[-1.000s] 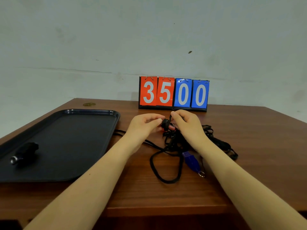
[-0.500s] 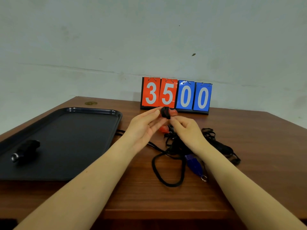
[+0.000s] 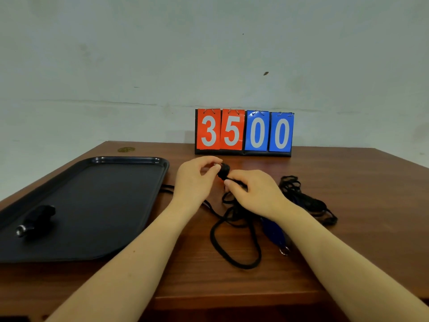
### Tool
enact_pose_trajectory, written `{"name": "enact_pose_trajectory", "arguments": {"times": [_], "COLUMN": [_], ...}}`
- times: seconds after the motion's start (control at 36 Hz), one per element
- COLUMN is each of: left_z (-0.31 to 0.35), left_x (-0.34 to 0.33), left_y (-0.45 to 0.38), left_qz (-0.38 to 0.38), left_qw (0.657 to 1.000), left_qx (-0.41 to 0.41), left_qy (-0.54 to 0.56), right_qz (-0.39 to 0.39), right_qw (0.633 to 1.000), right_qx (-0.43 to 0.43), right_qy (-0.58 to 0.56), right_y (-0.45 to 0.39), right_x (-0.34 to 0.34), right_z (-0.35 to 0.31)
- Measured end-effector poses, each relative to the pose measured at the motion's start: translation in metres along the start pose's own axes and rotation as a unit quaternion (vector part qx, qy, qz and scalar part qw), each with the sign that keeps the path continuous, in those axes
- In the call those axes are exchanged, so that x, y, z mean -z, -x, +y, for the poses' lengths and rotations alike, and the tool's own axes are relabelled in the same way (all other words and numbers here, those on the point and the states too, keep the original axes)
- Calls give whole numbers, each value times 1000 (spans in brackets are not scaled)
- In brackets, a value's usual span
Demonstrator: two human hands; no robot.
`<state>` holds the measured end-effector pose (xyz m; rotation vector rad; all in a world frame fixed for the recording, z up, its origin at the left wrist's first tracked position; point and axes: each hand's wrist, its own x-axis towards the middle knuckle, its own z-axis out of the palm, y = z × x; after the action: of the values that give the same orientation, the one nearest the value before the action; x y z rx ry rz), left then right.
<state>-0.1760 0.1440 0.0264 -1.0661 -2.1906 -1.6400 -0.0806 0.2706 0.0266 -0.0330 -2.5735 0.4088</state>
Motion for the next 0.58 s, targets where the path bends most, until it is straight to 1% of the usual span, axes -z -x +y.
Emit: {"name": "enact_pose_trajectory", "arguments": {"times": [0.06, 0.14, 0.25, 0.33, 0.42, 0.47, 0.58], "left_z": [-2, -2, 1, 3, 4, 5, 10], "left_x": [0, 3, 4, 3, 1, -2, -8], "left_y": [-1, -3, -2, -1, 1, 2, 7], "left_qz": [-5, 3, -2, -39, -111, -145, -161], "left_qw": [1000, 1000, 999, 999, 994, 988, 958], "left_qx": [-4, 15, 32, 20, 11, 39, 146], "left_qy": [-17, -1, 3, -1, -12, 34, 187], "right_qz": [35, 71, 94, 95, 79, 75, 95], "right_qw": [999, 990, 971, 963, 965, 961, 939], "right_qx": [-15, -60, -95, -104, -100, -103, -133], "right_qy": [-21, -102, -198, -228, -228, -244, -302], "right_y": [0, -3, -3, -3, -3, -3, -4], "right_x": [4, 10, 13, 13, 12, 11, 11], "right_z": [0, 0, 1, 0, -1, -2, 0]}}
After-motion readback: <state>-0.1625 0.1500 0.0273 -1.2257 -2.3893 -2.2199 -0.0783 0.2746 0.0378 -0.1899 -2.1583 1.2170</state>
